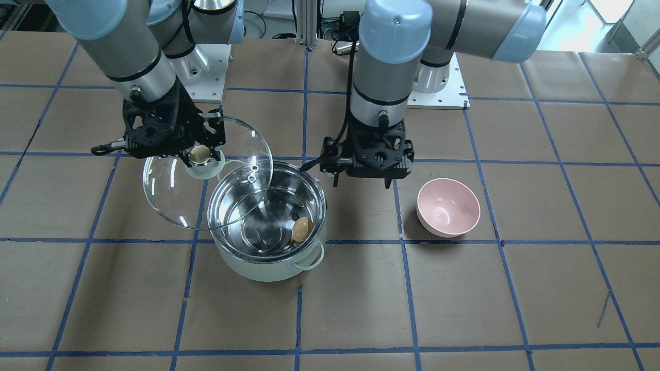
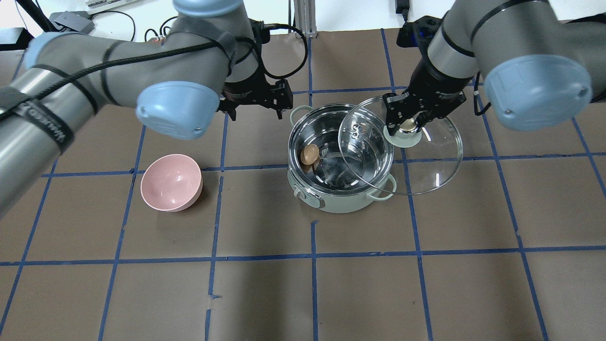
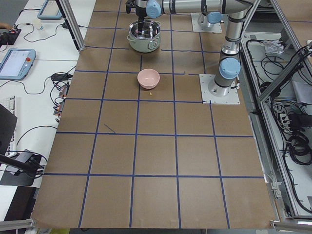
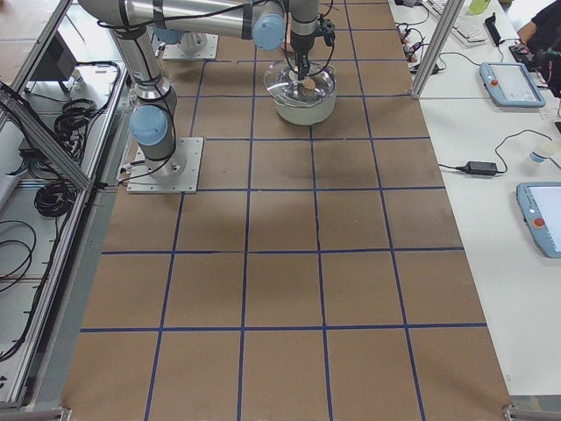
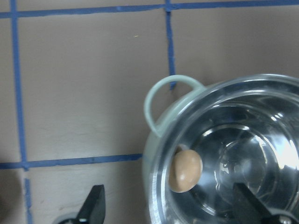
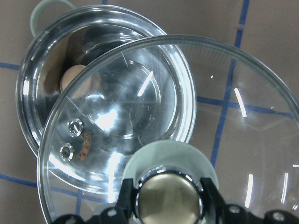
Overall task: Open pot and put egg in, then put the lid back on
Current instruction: 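Place the lid back on the pot with the right gripper while the left withdraws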
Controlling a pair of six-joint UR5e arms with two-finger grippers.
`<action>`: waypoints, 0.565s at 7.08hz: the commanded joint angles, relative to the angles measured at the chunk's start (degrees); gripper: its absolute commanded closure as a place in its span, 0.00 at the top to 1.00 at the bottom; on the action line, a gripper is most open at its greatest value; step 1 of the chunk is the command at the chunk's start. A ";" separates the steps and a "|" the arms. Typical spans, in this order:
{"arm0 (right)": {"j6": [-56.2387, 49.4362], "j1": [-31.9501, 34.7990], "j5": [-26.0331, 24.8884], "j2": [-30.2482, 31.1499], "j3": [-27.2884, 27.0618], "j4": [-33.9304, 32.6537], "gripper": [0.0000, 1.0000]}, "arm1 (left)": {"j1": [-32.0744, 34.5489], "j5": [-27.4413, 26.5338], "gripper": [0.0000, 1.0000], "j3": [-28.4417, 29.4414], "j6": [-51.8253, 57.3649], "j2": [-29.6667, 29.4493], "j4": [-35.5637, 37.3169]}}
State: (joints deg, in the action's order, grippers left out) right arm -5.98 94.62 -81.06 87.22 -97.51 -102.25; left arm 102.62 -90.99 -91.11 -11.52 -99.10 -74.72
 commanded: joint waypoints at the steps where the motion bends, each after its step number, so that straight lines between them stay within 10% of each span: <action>1: 6.14 7.30 0.03 -5.01 0.13 -8.79 0.10 | -5.74 -0.24 1.00 0.14 6.74 7.57 -10.93; 4: 7.39 9.70 0.02 -8.99 0.13 -15.25 0.10 | -11.99 -0.60 1.00 2.33 11.16 14.01 -19.29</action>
State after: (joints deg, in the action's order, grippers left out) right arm 1.50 103.90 -81.03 79.44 -97.45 -116.40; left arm 92.79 -91.55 -90.02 -1.46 -86.94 -90.89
